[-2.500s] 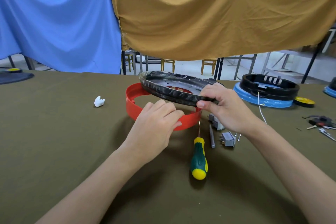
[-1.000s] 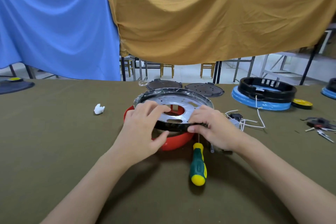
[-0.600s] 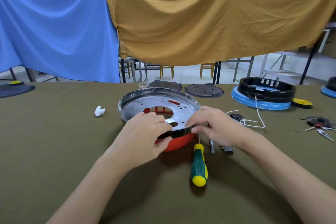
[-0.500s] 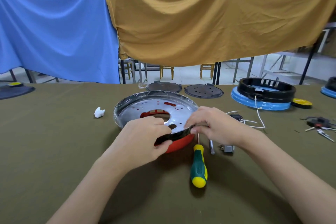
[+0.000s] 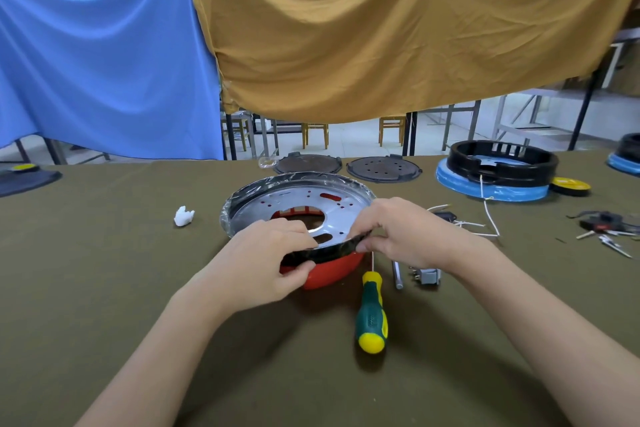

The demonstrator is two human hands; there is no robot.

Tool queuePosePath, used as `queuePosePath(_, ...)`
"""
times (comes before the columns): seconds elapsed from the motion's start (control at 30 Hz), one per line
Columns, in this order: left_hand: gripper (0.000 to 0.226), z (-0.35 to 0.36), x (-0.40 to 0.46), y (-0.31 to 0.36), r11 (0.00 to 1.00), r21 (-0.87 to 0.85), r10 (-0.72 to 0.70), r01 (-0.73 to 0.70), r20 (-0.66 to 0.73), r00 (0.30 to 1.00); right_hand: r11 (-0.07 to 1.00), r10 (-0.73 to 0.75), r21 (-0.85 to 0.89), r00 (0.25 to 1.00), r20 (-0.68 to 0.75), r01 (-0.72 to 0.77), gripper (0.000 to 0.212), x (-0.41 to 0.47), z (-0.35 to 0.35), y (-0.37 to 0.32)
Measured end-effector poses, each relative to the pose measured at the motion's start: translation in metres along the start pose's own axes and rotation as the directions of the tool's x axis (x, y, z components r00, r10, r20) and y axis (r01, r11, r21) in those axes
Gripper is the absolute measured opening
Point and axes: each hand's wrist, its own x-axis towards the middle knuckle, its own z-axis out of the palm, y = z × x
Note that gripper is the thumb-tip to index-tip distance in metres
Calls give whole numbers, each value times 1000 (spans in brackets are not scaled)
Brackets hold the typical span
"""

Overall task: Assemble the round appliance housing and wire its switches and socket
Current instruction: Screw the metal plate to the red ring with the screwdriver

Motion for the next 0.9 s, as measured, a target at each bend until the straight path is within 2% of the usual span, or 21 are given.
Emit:
queuePosePath(0.23,29,6,-2,3,999,0,-41,41,-42,998,1000,28,-7,999,27,-28,17,1,-2,-3)
queuePosePath(0.53,18,11,1,10,994,99,-47,55,-88,995,999,45,17,999,29,-46,15,0,-2,-5)
queuePosePath(0.77,14,0,10,7,1000,10,-29,29,49,998,999,33,0,999,39,-33,14,-1,-3,-7)
queuePosePath(0.9,13,0,12,7,1000,-1,-25,25,58,998,999,38,-7,999,38,-37,15,0,-3,-8)
